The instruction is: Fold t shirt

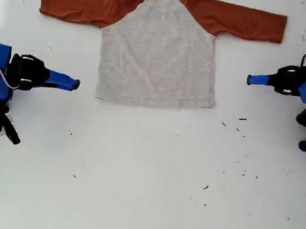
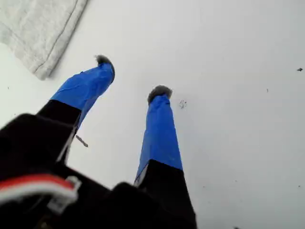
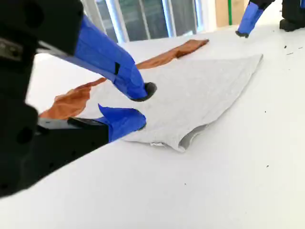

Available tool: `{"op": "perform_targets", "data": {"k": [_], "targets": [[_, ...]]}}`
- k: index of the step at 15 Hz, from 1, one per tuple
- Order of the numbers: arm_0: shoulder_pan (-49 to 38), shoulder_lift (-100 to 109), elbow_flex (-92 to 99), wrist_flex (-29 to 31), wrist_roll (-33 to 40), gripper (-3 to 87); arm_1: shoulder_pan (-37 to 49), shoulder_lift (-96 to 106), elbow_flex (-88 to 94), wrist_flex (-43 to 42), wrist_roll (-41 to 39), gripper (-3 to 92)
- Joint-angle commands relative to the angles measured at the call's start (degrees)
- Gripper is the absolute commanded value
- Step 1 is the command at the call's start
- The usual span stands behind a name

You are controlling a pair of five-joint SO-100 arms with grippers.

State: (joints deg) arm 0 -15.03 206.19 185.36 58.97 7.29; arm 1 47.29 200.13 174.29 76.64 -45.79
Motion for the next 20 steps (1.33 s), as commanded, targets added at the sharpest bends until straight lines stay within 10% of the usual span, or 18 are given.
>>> {"op": "perform_targets", "data": {"k": [1, 8, 13, 20], "targets": [[0.2, 0.4, 0.4, 0.0, 0.4, 5.7, -0.1, 0.7, 3.4, 0.5, -1.1, 16.4], [-0.5, 0.4, 0.4, -0.1, 4.1, -0.2, 1.1, 0.7, 3.4, 0.5, 2.5, 16.3], [2.6, 0.4, 0.4, 0.0, 2.0, -0.3, -18.0, 0.9, 0.5, 2.2, 46.4, 13.1], [3.9, 0.4, 0.4, 0.0, 2.1, -0.3, 7.7, -49.8, -59.0, 14.2, -3.4, 6.6]]}}
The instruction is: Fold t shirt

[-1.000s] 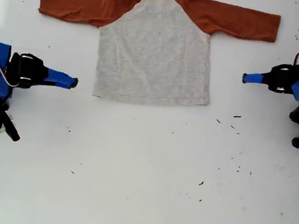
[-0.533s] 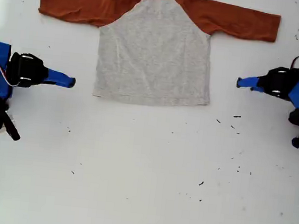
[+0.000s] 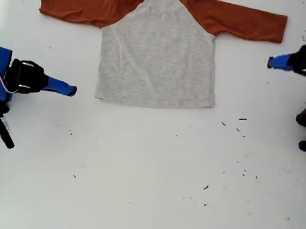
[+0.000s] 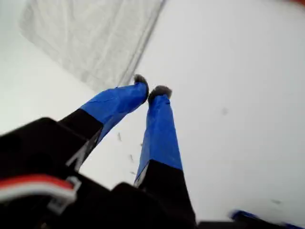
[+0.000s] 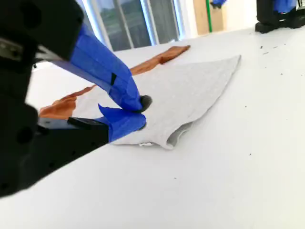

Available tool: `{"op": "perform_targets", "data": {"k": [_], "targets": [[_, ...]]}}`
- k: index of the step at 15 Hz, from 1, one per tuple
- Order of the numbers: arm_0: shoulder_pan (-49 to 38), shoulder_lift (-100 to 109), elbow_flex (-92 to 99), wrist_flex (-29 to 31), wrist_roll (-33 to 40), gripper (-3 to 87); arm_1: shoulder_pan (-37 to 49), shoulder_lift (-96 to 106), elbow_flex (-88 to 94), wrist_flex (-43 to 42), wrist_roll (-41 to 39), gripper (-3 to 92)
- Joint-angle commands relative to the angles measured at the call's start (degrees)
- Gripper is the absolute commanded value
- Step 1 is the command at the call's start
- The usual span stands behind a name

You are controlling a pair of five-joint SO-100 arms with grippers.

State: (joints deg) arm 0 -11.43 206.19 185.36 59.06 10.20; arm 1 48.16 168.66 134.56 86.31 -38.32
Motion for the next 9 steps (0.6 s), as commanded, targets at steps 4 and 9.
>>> {"op": "perform_targets", "data": {"k": [4, 9], "targets": [[0.0, 0.4, 0.4, -0.1, -0.8, -0.3, 26.1, -44.6, -47.8, 10.5, -28.8, 34.3], [0.2, 0.4, 0.4, -0.1, -0.8, -0.2, 40.5, -55.9, -44.7, -2.2, -35.5, 44.9]]}}
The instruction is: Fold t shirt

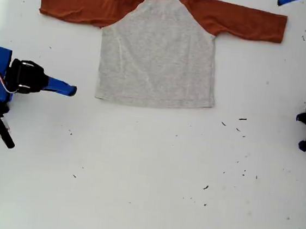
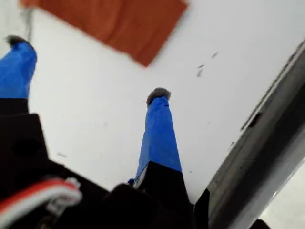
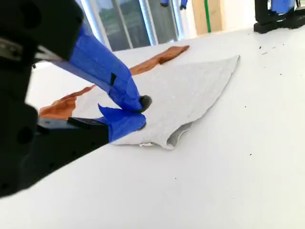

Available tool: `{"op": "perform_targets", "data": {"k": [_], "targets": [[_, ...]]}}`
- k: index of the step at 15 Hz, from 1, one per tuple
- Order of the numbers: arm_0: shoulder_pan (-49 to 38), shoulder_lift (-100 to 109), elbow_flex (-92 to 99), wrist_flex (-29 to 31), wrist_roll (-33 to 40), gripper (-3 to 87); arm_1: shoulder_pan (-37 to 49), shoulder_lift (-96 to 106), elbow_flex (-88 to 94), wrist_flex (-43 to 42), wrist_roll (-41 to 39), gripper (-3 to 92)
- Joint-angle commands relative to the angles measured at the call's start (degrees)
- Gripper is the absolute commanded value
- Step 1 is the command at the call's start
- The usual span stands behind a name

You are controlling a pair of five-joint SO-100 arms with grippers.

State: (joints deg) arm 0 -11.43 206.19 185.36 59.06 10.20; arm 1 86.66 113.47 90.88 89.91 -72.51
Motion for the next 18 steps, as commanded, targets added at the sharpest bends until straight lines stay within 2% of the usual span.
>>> {"op": "perform_targets", "data": {"k": [1, 4, 6, 8, 9, 10, 12, 14, 16, 18], "targets": [[0.1, 0.4, 0.4, -0.1, -0.8, -0.1, 1.8, -3.4, 1.8, -11.3, -1.3, 44.9], [0.0, 0.4, 0.4, -0.1, -0.8, -0.2, -1.3, -16.8, 5.7, -24.4, -1.1, 45.9], [-0.3, 0.4, 0.4, -0.1, -0.8, -0.1, -3.6, -23.6, 6.8, -29.9, -1.1, 43.8], [-0.4, 0.4, 0.4, -0.1, -0.7, -0.2, -4.6, -28.4, 6.8, -32.5, -2.5, 28.0], [-0.4, 0.4, 0.4, -0.1, -0.7, -0.2, -4.8, -29.9, 6.3, -32.7, -3.1, 14.7], [-0.4, 0.4, 0.4, -0.1, -0.7, -0.2, -4.8, -30.1, 6.2, -32.4, -3.3, 4.4], [-0.4, 0.4, 0.4, -0.1, -0.7, -0.2, -5.4, -21.5, 6.9, -28.9, -4.5, 3.5], [-0.2, 0.4, 0.4, -0.1, -1.1, -0.2, -7.1, -12.3, 1.8, -19.4, -6.1, 3.5], [-0.2, 0.4, 0.4, -0.1, -1.1, -0.2, -13.0, -2.0, -0.1, -14.2, -5.4, 3.6], [-0.3, 0.4, 0.4, -0.1, -1.1, -0.2, -24.5, 4.6, -4.0, -9.8, -0.6, 3.6]]}}
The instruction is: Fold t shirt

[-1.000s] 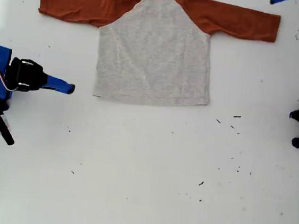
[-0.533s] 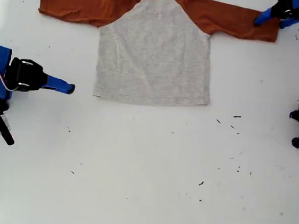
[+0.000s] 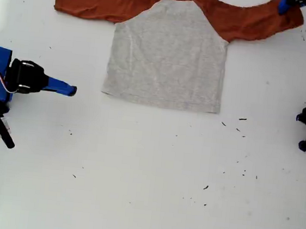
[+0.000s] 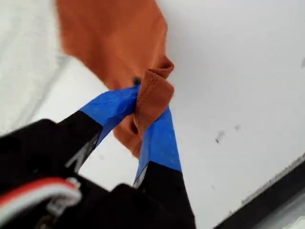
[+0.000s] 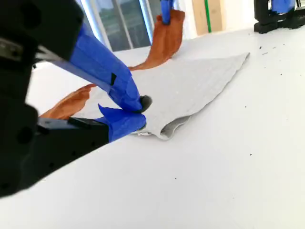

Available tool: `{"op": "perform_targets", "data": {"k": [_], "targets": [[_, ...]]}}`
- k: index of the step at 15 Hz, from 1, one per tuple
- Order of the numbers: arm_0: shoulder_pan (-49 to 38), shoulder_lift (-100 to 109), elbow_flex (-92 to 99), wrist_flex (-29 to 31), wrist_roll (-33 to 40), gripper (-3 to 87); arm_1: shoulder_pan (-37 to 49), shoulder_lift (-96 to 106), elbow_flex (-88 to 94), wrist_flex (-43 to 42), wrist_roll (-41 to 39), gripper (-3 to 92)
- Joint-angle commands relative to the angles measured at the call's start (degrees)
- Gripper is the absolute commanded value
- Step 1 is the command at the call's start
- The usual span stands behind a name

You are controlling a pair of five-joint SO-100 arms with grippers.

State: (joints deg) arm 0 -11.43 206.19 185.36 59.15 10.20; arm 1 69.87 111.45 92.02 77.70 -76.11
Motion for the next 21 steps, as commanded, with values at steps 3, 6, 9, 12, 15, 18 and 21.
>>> {"op": "perform_targets", "data": {"k": [3, 6, 9, 12, 15, 18, 21], "targets": [[-0.3, 0.4, 0.4, -0.2, -1.1, -0.2, -31.8, 6.2, -5.7, -3.7, 14.9, 3.9], [-0.4, 0.4, 0.4, -0.2, -1.1, -0.2, -51.0, -2.6, -9.6, -15.9, 27.3, 28.1], [-0.8, 0.4, 0.4, -0.2, -1.1, 0.1, -50.7, -2.5, -16.9, -10.8, 31.7, 29.1], [-1.4, 0.4, 0.4, -0.2, -0.8, 0.4, -40.7, 26.5, 14.9, -11.1, 31.2, 25.9], [-4.1, 0.4, 0.4, -0.2, -1.2, -0.3, -32.2, 67.9, 55.3, -8.8, 34.6, 13.3], [-4.3, 0.4, 0.4, -0.9, -8.7, -0.4, -34.6, 86.9, 75.1, -3.4, 40.3, 6.2], [-4.3, -13.4, -11.8, 2.4, -21.8, -0.4, -36.3, 89.2, 83.8, -4.3, 42.0, 3.7]]}}
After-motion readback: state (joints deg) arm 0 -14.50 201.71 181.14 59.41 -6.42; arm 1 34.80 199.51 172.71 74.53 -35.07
